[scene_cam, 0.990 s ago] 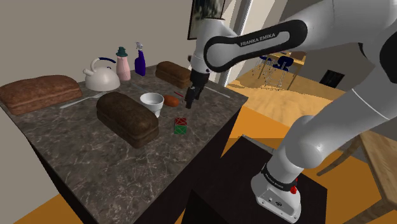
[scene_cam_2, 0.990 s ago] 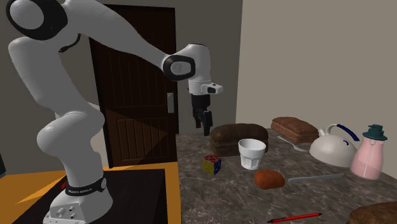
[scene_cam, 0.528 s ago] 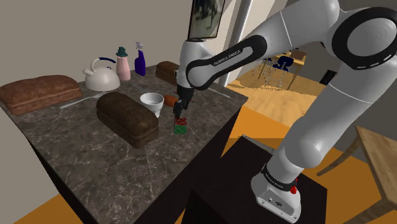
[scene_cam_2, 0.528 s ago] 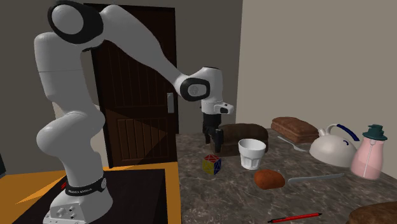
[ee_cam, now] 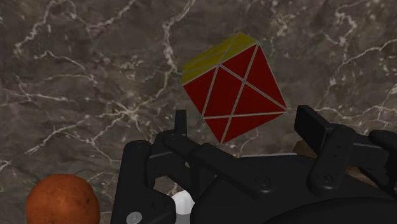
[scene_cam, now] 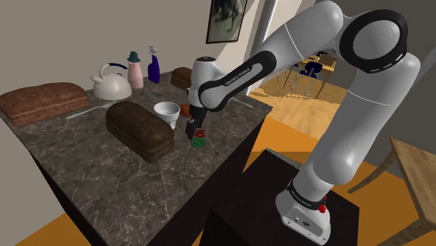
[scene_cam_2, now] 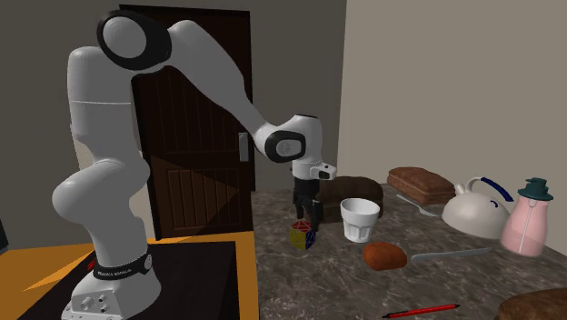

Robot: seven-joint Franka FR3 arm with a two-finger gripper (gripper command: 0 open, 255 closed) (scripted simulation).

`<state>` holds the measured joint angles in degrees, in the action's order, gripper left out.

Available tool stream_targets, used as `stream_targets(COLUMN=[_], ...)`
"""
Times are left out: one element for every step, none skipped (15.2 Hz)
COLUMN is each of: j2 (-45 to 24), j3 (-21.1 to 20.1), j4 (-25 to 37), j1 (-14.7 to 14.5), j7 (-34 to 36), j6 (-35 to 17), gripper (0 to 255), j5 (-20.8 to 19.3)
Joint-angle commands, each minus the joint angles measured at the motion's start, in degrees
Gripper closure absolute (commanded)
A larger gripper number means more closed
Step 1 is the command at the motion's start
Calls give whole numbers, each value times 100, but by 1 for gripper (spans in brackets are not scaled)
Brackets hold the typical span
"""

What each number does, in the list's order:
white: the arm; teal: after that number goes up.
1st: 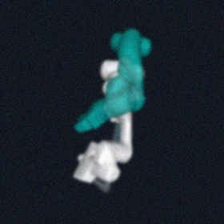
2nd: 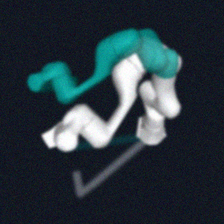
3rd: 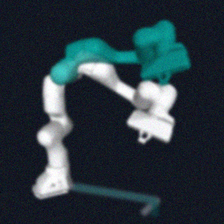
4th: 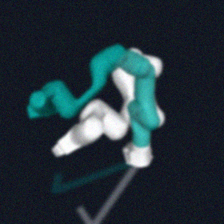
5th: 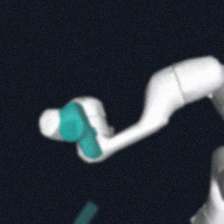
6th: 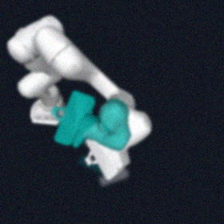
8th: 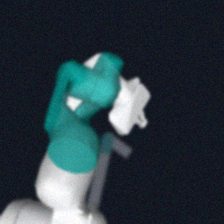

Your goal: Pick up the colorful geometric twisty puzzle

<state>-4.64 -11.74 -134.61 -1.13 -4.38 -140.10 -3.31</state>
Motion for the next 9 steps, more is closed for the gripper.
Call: stream_targets(j2=[-175,-175,-175,-178,-180,-178,-177,-177,-173], j3=[11,11,12,10,11,11,10,11,10], j4=[-38,-38,-39,-32,-27,-26,-28,-27,-28], j1=[-6,-7,-7,-9,-9,-8,-9,-8,-9], j7=[55,55,54,59,58,56,57,56,57], j6=[-211,-211,-212,-208,-204,-202,-203,-202,-199], gripper=[0,0,0,255,255,255,255,255,255], j5=[-71,-71,-70,-71,-71,-70,-70,-71,-69])
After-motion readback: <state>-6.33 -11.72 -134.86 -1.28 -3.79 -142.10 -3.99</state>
